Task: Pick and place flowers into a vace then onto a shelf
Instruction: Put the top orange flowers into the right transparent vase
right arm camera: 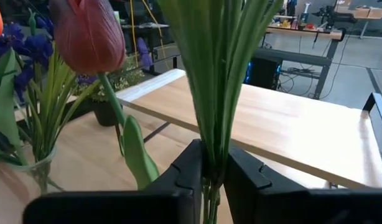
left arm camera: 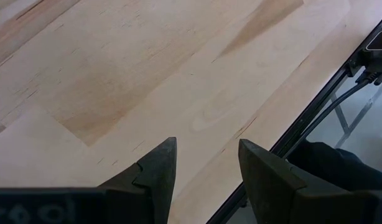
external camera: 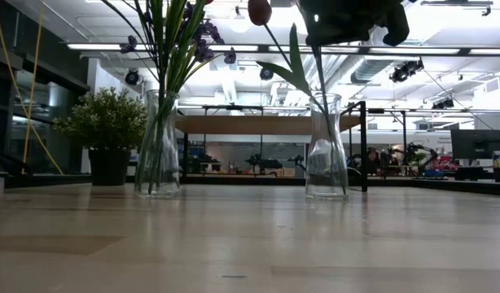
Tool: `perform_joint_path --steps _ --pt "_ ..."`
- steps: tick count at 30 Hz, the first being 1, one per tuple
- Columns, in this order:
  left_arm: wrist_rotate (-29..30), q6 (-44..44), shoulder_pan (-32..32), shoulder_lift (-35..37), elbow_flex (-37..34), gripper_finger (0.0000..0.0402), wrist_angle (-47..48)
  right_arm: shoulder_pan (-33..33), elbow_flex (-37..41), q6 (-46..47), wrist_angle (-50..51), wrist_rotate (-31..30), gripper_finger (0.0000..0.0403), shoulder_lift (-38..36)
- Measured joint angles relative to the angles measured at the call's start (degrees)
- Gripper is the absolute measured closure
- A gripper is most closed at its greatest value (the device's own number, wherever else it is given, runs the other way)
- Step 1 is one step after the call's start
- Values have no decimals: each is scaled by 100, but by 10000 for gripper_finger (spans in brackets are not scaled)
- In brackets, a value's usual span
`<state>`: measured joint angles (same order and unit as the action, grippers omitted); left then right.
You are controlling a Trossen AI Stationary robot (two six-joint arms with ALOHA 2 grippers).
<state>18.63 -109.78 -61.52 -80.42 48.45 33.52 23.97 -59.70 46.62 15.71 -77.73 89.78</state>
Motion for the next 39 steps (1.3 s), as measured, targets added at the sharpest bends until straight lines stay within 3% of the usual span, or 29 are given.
perform_joint_path --steps 17,39 --pt "0 0 -2 -1 -1 195 -4 0 0 495 474 565 315 -2" --pt "0 2 0 0 -2 195 -4 4 0 444 733 1126 232 -4"
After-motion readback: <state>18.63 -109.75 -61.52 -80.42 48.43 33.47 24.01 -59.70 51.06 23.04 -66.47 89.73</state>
